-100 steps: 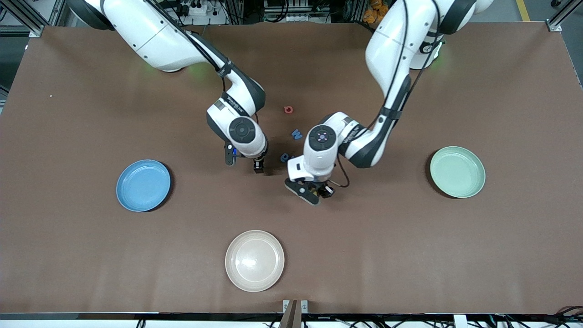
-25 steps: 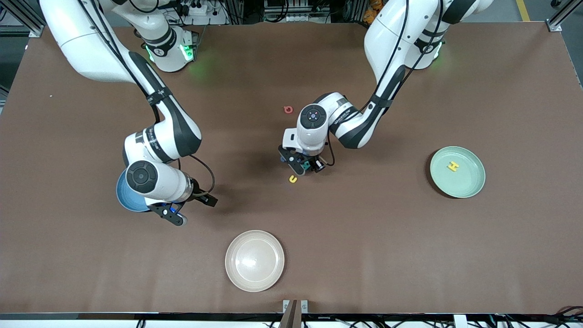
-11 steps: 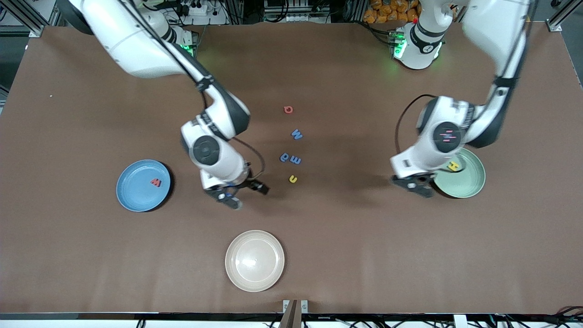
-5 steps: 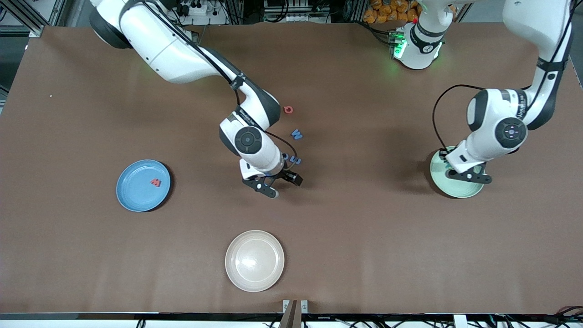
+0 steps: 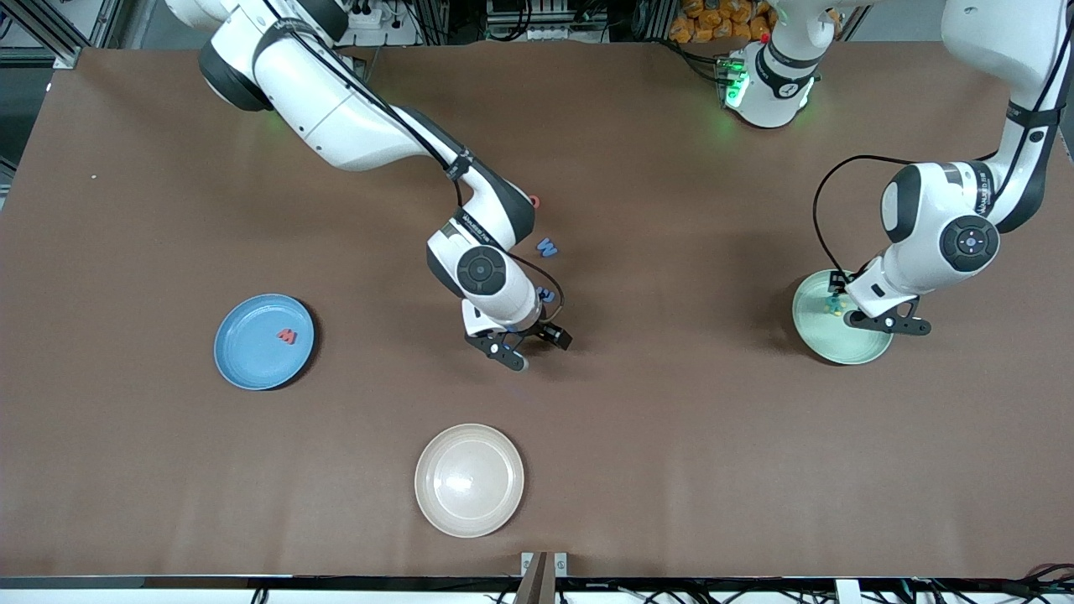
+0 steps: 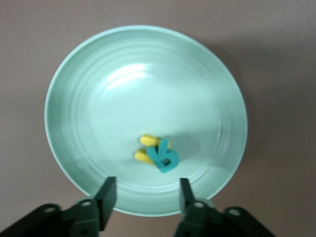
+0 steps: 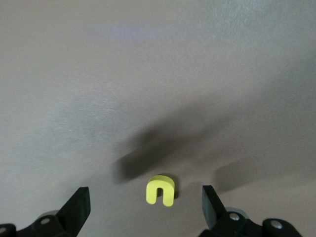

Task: Sort upper and lower case letters into plates
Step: 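Place the teal R on the green plate with the left gripper, then grasp the yellow n with the right gripper and carry it to the blue plate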

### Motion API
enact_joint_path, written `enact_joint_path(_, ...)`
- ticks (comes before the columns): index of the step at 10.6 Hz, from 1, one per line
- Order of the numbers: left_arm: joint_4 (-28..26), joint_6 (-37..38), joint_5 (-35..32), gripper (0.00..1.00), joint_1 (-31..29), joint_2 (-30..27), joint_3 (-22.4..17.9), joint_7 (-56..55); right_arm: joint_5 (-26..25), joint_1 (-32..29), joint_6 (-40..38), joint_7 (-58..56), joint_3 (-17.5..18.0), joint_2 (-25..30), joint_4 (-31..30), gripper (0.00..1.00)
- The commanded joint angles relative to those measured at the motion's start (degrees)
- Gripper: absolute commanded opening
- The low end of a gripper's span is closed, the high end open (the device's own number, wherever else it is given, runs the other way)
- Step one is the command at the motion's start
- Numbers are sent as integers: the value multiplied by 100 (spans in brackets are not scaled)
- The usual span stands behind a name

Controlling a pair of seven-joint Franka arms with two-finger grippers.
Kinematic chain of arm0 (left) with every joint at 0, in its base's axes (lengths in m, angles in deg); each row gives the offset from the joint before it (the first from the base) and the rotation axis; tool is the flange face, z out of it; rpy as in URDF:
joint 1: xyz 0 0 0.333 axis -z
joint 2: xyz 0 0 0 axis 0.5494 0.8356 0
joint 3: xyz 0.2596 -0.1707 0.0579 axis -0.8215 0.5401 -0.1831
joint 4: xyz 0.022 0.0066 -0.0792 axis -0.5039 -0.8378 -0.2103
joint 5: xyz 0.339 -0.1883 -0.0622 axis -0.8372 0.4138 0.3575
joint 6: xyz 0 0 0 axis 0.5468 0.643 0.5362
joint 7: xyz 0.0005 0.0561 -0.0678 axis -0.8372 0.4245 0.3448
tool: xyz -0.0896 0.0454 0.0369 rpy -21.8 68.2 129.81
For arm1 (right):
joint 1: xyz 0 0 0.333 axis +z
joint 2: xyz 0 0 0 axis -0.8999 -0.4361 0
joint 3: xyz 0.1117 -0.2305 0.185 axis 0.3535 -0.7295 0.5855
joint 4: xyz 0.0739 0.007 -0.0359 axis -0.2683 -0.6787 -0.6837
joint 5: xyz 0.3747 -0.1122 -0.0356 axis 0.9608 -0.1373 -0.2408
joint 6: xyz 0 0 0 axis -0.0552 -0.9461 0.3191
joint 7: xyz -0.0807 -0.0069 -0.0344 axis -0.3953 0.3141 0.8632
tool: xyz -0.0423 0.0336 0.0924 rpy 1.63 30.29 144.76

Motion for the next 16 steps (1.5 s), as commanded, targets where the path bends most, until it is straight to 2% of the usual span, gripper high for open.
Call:
enact_joint_path(1, -12, -32, -38, 100, 347, -149, 3, -57, -36, 99, -118, 363, -53, -202, 279, 100)
enact_joint_path(2, 67, 3, -29, 100, 540, -210, 21, -49, -36, 99, -127, 373, -52, -211, 279, 100)
enact_joint_path(4, 234, 21, -12, 100, 866, -307, 169, 284, -18, 99, -197, 382, -52, -211, 279, 81)
enact_joint_path(6, 453, 12, 50, 100, 1007, -290, 616, 320, -1, 99, -215, 373, -52, -211, 270, 45)
enact_joint_path(8, 629, 12, 294, 100, 1165, -237, 977, 267, 0, 99, -215, 373, -44, -202, 270, 28)
enact_joint_path(9, 665, 12, 514, 100, 1288, -211, 1040, 267, 8, 99, -215, 364, -44, -211, 270, 26)
enact_joint_path(12, 665, 12, 831, 100, 1412, -245, 1417, 293, -1, 55, -276, 329, -44, -193, 270, 12)
enact_joint_path(14, 639, 12, 938, 100, 1456, -307, 1742, 241, 43, -59, -765, 329, 52, -71, 410, 9)
enact_joint_path(16, 578, 12, 955, 100, 1509, -360, 1936, 232, -18, -191, -1460, 24, 176, 52, 770, 0)
